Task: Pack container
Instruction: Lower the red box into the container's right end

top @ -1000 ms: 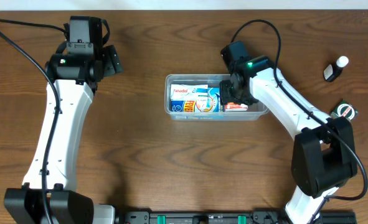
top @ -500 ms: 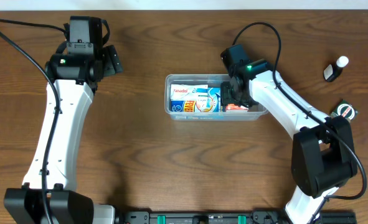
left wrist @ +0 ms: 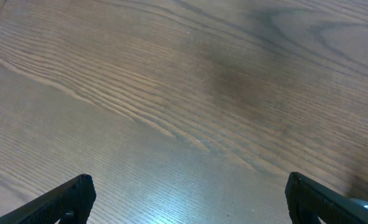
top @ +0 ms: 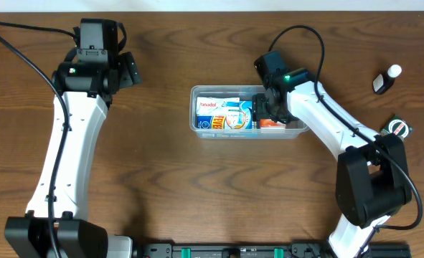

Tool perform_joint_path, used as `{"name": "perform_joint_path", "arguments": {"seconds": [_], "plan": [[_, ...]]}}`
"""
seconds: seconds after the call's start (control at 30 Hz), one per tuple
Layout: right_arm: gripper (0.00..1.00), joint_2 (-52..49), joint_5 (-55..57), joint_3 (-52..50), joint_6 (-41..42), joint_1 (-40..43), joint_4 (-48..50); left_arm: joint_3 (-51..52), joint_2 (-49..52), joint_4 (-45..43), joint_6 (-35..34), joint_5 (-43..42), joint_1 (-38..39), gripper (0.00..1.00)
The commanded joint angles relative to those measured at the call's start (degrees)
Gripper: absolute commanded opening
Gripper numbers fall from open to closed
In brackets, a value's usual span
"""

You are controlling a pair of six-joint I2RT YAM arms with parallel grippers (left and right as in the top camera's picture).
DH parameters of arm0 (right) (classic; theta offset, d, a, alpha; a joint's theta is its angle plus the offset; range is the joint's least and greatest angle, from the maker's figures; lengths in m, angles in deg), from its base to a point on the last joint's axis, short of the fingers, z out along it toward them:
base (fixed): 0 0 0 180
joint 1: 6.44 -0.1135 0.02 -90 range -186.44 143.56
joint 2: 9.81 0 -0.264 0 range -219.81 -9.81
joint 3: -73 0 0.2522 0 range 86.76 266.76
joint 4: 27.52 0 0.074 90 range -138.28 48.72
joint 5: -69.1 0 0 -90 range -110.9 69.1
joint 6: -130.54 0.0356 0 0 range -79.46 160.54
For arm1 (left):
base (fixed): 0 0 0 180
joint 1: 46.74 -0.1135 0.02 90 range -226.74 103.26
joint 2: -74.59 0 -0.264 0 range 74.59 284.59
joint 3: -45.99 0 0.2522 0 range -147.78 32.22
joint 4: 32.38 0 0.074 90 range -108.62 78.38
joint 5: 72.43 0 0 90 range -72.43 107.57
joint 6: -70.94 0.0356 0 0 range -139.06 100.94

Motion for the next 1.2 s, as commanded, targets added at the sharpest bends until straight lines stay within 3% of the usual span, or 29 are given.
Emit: {"name": "perform_joint_path", "arguments": {"seconds": [0.0,0.3,0.43,0.47,0.57,0.6,1.17], "plan": [[0.76,-0.02,-0.48,-0.17,0.68,0.24,0.07,-0.57,-0.07,0.09,0.02,0.74,-0.17,0.98],[0.75,0.2,-0.5,0.0,-2.21,1.75,0.24,-0.57,-0.07,0.09,0.02,0.74,-0.17,0.98],[0.66,2.27,-1.64,0.04,-3.54,3.69,-0.42,-0.57,-0.07,0.09,0.02,0.74,-0.17,0.98],[0.62,2.95,-2.32,0.04,-4.11,4.17,-0.42,-0.57,-0.07,0.09,0.02,0.74,-0.17,0.98],[0.06,5.49,-4.63,0.04,-6.21,5.6,-0.61,-0.57,-0.07,0.09,0.02,0.74,-0.17,0.98],[0.01,6.21,-4.72,0.04,-6.21,5.97,-0.85,-0.57,-0.07,0.09,0.02,0.74,-0.17,0.98],[0.02,4.26,0.39,-5.16,-8.98,6.54,-0.33,-0.57,-0.07,0.09,0.02,0.74,-0.17,0.98]]}}
